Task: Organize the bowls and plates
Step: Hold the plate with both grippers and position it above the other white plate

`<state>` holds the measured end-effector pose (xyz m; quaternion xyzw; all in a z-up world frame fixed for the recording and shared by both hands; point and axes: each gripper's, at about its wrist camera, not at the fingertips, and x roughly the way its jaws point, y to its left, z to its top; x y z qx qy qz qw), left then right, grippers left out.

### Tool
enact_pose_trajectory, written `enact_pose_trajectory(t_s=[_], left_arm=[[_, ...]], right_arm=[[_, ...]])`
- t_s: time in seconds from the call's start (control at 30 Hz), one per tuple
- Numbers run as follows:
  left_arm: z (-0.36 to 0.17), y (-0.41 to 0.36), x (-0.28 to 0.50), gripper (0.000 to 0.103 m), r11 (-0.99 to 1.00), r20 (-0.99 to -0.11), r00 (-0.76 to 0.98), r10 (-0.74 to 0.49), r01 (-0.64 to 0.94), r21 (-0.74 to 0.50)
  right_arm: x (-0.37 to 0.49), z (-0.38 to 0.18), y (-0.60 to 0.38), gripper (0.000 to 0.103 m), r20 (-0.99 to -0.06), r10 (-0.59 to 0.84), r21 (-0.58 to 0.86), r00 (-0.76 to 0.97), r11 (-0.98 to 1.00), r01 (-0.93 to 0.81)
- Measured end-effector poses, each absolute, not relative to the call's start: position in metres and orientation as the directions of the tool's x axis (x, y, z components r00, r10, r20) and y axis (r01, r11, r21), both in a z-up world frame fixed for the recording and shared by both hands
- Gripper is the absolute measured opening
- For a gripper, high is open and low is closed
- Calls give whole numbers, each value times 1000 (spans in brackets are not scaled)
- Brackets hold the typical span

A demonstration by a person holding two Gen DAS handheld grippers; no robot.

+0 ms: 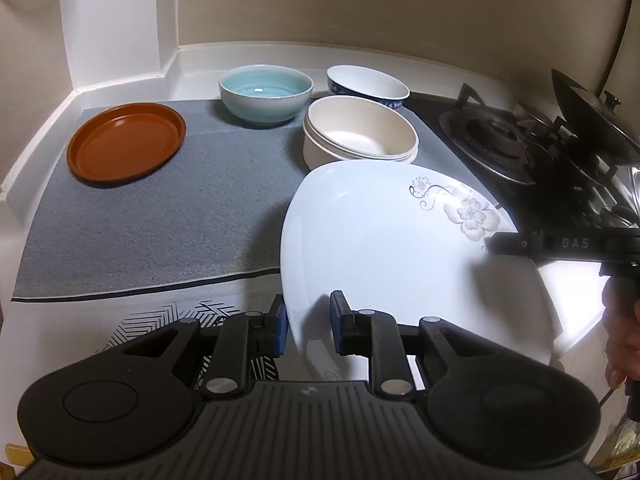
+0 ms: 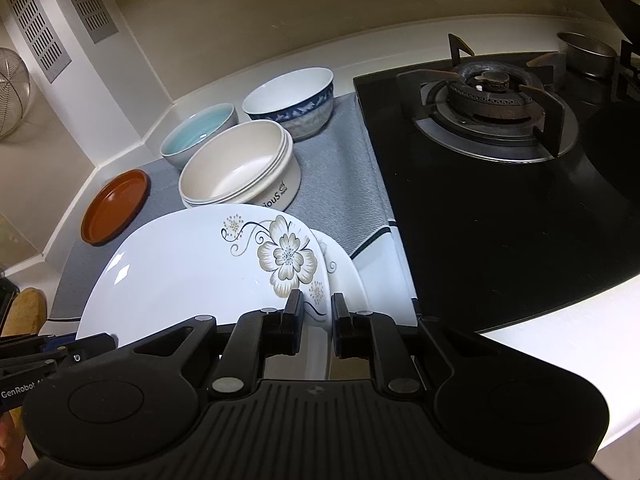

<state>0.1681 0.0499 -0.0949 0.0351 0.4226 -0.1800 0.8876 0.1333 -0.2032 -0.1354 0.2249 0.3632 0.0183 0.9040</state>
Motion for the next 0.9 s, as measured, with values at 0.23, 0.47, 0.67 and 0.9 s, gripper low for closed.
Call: enact_pose_trajectory(t_s=[0.23, 0.47, 0.67, 0.9], left_arm=[[-98, 47, 172, 25, 931, -765, 571, -298, 351, -101], [-99, 48, 171, 26, 932, -766, 567, -301, 346, -110], [-97, 47, 169, 28, 937, -768, 575, -282, 338, -91], [-95, 45, 169, 28, 942, -774, 579, -256, 329, -66]], right_arm=[[135, -136, -207, 16, -657, 188, 407, 730, 904, 133], [132, -133, -203, 16, -668, 170, 378, 724, 916, 134], [130, -132, -198, 16, -678, 149, 348, 719, 927, 136], [130, -132, -193, 17, -678, 128, 315, 723, 940, 128]])
